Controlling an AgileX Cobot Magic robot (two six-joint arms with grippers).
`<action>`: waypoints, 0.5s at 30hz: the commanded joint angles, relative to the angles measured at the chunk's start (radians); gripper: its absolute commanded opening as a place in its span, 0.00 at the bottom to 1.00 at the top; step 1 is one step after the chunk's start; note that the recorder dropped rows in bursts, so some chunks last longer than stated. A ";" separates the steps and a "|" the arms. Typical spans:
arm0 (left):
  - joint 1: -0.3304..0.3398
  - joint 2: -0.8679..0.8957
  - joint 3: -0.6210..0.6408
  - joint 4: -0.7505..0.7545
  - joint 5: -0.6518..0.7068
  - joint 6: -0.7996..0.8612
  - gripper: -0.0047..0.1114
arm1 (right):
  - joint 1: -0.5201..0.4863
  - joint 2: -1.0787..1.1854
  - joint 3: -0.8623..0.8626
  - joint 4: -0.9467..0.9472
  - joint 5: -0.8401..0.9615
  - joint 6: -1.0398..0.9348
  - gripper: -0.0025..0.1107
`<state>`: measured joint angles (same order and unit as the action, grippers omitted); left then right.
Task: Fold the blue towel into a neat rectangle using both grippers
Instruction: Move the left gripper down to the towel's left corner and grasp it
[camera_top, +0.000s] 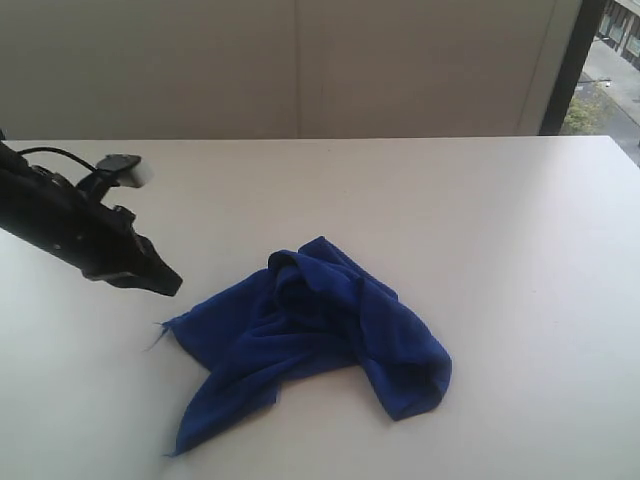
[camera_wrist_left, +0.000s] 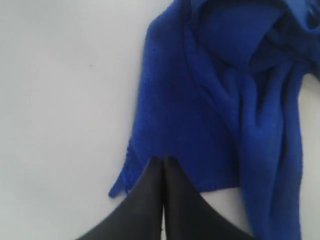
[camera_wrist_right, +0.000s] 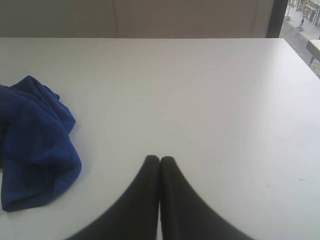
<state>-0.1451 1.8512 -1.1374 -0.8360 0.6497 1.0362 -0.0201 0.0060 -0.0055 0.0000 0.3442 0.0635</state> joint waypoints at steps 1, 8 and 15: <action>-0.060 0.035 -0.004 -0.014 -0.081 0.048 0.22 | 0.001 -0.006 0.006 0.000 -0.009 0.001 0.02; -0.076 0.058 -0.004 0.030 -0.110 0.042 0.48 | 0.001 -0.006 0.006 0.000 -0.009 0.001 0.02; -0.076 0.058 -0.004 0.105 -0.117 0.000 0.48 | 0.001 -0.006 0.006 0.000 -0.009 0.001 0.02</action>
<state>-0.2171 1.9124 -1.1374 -0.7375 0.5210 1.0561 -0.0201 0.0060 -0.0055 0.0000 0.3442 0.0635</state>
